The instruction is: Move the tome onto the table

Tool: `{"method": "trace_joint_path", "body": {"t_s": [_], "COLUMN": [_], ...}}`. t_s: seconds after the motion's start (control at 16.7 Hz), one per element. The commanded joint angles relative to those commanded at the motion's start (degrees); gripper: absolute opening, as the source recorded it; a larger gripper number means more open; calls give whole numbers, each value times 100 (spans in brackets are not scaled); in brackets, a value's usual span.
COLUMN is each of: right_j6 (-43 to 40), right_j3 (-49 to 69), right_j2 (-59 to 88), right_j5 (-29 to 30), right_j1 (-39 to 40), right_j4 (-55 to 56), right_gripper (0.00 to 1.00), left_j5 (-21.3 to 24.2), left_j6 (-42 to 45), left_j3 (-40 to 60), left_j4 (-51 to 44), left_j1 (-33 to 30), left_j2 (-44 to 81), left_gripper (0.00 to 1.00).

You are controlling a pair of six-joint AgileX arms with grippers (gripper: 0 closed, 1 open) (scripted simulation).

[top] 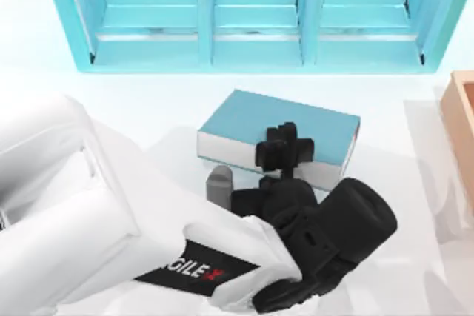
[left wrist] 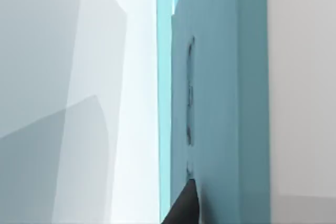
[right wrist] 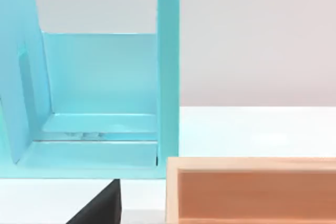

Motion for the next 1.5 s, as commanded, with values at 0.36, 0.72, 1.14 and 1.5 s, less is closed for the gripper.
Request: {"method": "trace_joint_path", "body": {"t_s": [0.36, 0.72, 1.14, 1.5], "right_j6": [0, 0, 0, 0], "right_j3": [0, 0, 0, 0], "right_j2": [0, 0, 0, 0], "right_j5": [0, 0, 0, 0], "right_j1": [0, 0, 0, 0], "right_j4": [0, 0, 0, 0], "right_gripper": [100, 100, 100, 100], "left_j5": [0, 0, -140, -478], "left_j6": [0, 0, -617, -3091], "left_j3": [0, 0, 86, 431], "left_j4": [0, 0, -634, -3339], "left_j1": [0, 0, -300, -1136], "left_j2": [0, 0, 146, 334], "left_gripper": [100, 100, 100, 100]}}
